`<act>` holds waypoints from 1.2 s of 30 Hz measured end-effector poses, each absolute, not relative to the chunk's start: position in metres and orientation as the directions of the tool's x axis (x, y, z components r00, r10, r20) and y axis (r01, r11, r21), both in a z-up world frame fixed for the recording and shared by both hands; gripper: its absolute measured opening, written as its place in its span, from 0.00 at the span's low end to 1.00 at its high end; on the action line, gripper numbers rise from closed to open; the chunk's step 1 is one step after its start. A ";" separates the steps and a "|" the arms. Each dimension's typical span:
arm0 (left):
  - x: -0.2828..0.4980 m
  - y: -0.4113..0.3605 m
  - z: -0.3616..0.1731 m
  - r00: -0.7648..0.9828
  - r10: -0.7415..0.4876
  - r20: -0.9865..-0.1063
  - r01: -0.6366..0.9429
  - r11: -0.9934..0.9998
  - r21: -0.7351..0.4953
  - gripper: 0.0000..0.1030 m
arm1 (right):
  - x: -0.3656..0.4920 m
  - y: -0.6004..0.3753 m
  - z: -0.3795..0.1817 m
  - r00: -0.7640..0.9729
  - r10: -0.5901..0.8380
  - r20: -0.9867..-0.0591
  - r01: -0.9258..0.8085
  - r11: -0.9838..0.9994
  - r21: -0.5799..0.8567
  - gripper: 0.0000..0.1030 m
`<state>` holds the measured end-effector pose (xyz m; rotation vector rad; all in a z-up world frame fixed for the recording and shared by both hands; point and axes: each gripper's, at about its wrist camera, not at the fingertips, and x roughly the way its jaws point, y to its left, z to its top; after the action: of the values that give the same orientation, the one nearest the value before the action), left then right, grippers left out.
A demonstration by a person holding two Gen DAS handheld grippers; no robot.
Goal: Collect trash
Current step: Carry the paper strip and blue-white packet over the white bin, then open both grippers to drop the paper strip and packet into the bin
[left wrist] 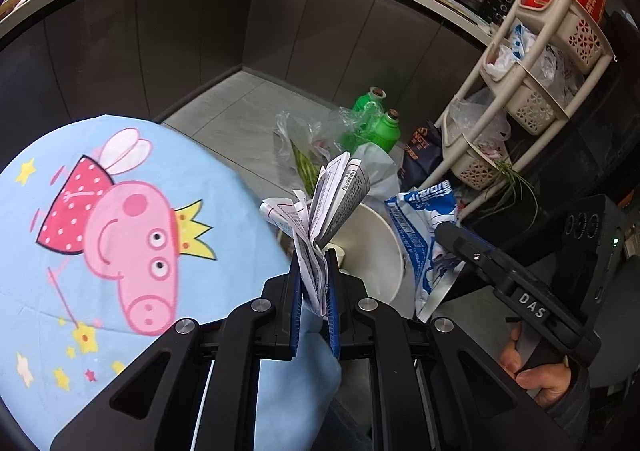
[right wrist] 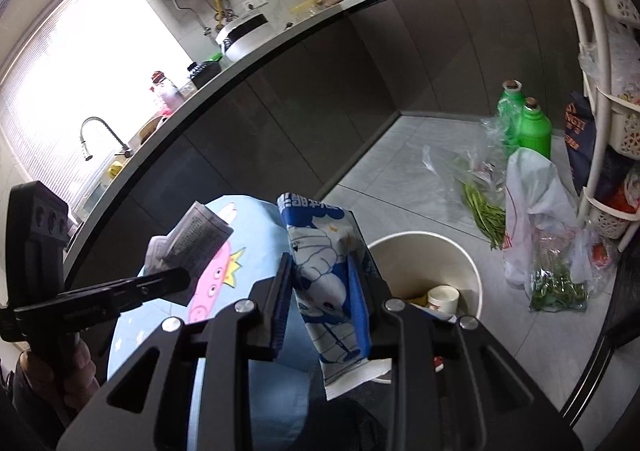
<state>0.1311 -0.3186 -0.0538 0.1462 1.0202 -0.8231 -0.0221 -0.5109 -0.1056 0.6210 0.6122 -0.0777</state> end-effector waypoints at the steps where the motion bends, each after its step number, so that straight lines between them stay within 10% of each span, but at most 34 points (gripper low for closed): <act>1: 0.131 -0.324 -0.055 0.254 -0.538 -0.804 0.673 0.695 -0.252 0.10 | -0.022 -0.515 -0.109 0.819 0.107 -0.564 0.255 0.812 0.525 0.27; 31: 0.133 -0.398 -0.108 0.142 -0.493 -0.859 0.741 0.628 -0.238 0.15 | -0.020 -0.565 -0.168 0.773 0.035 -0.633 0.378 0.777 0.504 0.43; 34: 0.134 -0.401 -0.113 0.140 -0.506 -0.851 0.751 0.615 -0.242 0.21 | -0.024 -0.566 -0.169 0.771 0.030 -0.636 0.380 0.780 0.497 0.43; 36: 0.134 -0.402 -0.114 0.155 -0.512 -0.845 0.753 0.615 -0.234 0.46 | -0.024 -0.565 -0.170 0.770 0.032 -0.638 0.378 0.782 0.496 0.43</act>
<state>0.1338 -0.4019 -0.1135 0.2667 1.0812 -0.9210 -0.0244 -0.5655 -0.1695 0.6563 0.6759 -0.2032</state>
